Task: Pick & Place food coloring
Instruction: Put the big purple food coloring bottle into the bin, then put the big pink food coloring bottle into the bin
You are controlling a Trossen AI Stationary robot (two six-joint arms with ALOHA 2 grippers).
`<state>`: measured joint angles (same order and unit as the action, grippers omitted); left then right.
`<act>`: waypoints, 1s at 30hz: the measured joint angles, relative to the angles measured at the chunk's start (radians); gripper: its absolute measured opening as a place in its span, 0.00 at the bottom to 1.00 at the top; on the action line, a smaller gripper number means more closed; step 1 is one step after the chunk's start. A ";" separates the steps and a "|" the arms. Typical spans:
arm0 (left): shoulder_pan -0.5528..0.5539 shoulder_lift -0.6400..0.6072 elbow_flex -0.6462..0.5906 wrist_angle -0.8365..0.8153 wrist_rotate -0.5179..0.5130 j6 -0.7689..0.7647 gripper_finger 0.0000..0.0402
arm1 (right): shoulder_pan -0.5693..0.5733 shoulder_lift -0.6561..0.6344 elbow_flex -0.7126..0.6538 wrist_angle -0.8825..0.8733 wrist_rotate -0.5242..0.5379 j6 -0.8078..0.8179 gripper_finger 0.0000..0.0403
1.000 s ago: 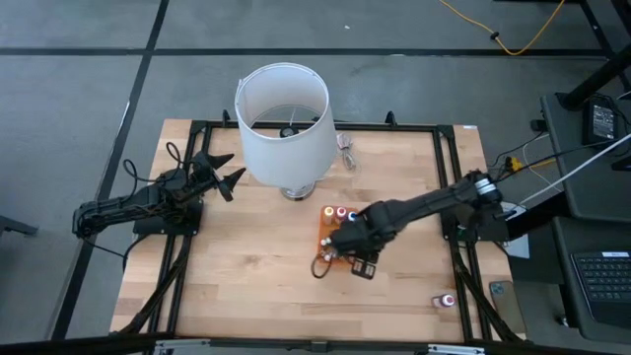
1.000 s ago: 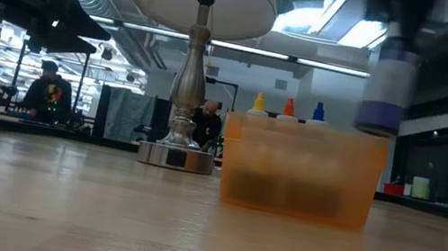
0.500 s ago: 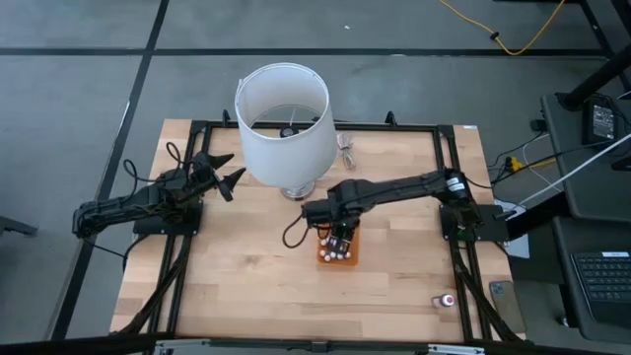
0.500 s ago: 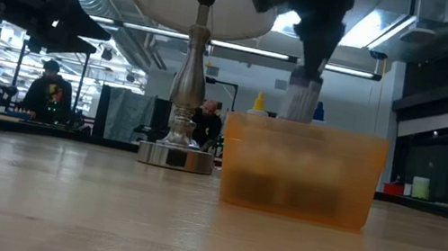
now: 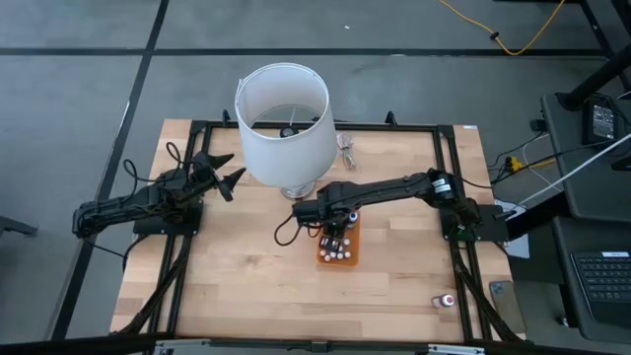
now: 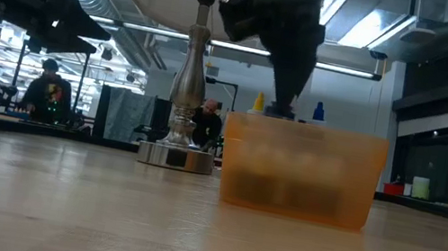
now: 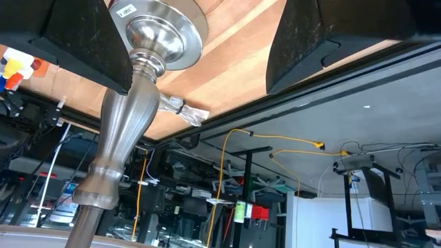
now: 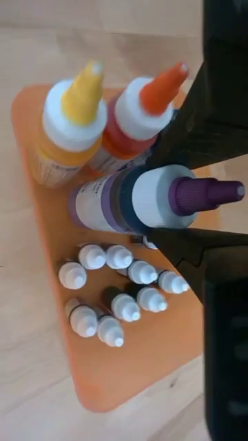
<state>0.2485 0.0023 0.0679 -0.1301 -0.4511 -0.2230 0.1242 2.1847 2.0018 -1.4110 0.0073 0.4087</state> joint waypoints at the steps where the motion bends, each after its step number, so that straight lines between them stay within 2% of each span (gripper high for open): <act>1: 0.000 0.000 0.000 0.000 0.000 0.000 0.80 | 0.000 0.006 0.000 0.007 0.000 -0.002 0.31; 8: 0.000 0.000 0.000 0.000 0.000 0.000 0.80 | 0.000 0.048 0.000 0.037 0.000 -0.025 0.31; 12: 0.000 0.000 0.000 0.000 0.000 0.000 0.80 | 0.001 0.050 -0.001 0.037 0.038 -0.023 0.32; 24: 0.000 0.000 0.000 0.000 0.000 0.000 0.80 | 0.000 0.031 -0.006 0.043 0.071 -0.023 0.60; 30: 0.000 0.000 0.000 0.000 0.000 0.000 0.80 | 0.011 0.001 -0.006 0.035 0.131 -0.017 0.69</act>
<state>0.2485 0.0021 0.0680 -0.1299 -0.4511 -0.2226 0.1353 2.1854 1.9961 -1.3755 0.1385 0.3913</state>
